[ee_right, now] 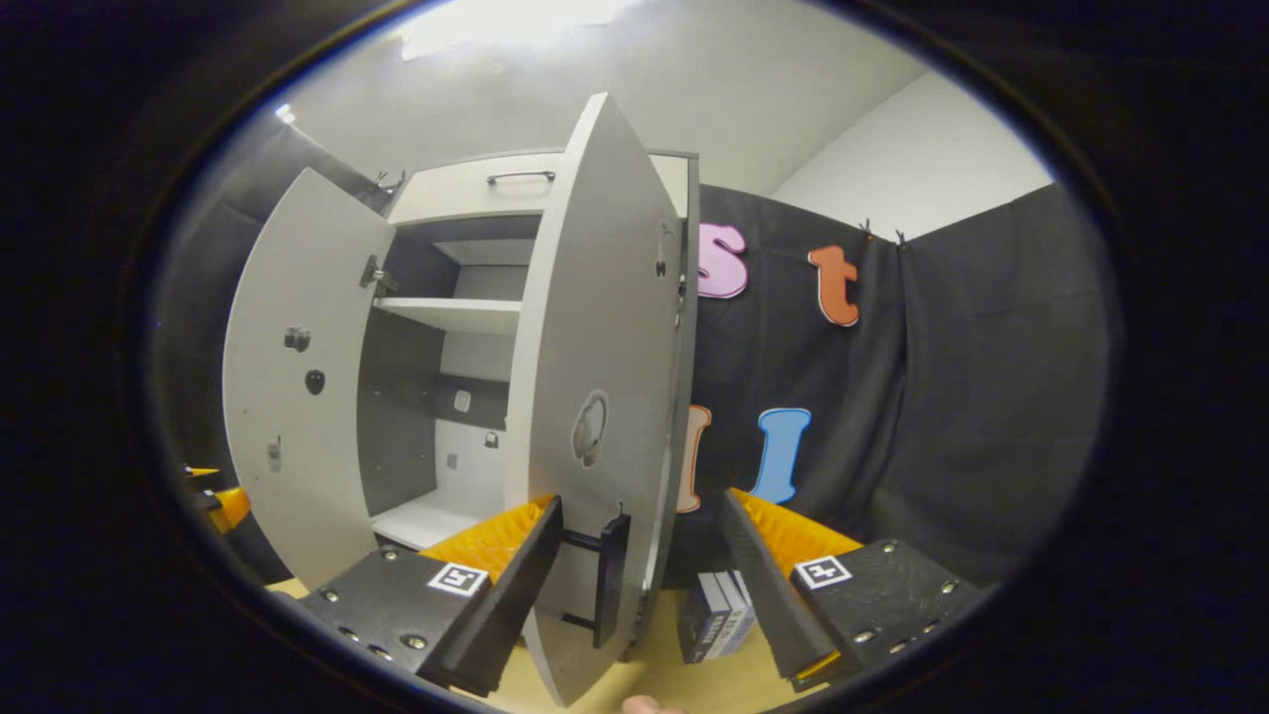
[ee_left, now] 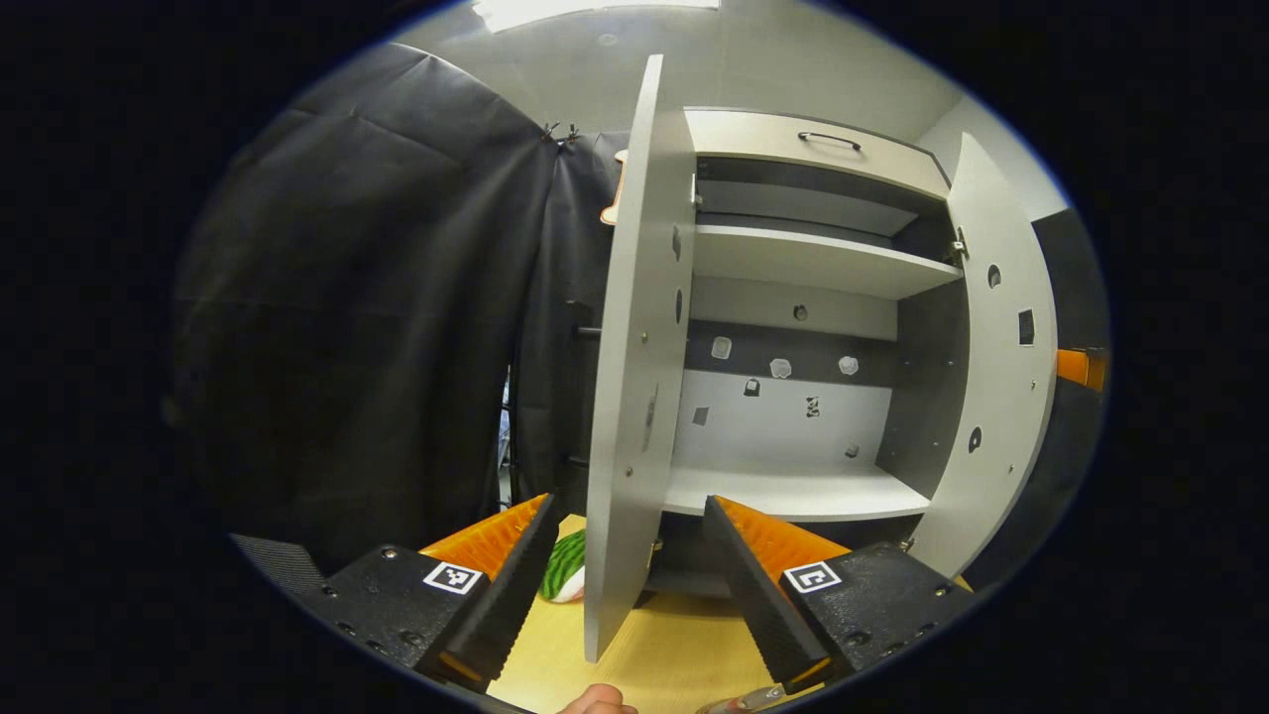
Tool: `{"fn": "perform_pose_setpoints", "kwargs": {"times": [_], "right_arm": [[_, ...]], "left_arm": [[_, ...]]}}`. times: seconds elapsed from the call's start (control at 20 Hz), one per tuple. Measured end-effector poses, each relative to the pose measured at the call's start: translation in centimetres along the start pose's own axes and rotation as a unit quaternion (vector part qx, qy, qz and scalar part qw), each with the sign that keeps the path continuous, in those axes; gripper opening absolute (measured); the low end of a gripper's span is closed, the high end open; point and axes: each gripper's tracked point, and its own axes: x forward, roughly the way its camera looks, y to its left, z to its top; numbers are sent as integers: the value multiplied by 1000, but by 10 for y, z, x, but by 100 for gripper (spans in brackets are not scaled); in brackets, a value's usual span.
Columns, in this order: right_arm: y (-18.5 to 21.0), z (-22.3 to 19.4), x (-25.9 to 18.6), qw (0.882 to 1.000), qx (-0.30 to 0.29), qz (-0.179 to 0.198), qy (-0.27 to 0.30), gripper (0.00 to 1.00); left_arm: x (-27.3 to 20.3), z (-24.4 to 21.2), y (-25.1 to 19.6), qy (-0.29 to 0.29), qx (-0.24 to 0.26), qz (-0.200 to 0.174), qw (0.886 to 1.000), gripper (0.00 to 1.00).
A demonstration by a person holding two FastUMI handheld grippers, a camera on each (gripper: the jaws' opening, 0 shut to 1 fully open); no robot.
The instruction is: Grasp the bottle in the cabinet with the left hand and place it on the coaster, then close the right door with the right hand and the left door with the left hand.
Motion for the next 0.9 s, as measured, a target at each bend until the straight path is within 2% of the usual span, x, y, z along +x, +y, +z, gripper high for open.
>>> {"fn": "perform_pose_setpoints", "kwargs": {"times": [0.2, 0.25, 0.65, 0.7, 0.9], "right_arm": [[19, 0, 8, 1000, 4, 11, -1, 97], [24, 0, 11, 1000, 4, 14, -1, 93], [83, -2, 27, 998, 1, 64, 6, 93], [90, -1, 30, 998, -2, 68, 5, 97], [106, 2, 30, 997, -5, 75, 4, 94]], "left_arm": [[5, -4, 16, 1, 1, 11, 1000, 95], [6, -5, 21, 2, 1, 15, 1000, 95], [12, -13, 64, 5, -6, 52, 999, 95], [14, -14, 69, 6, -9, 56, 998, 93], [17, -20, 84, 13, -24, 65, 998, 95]]}}
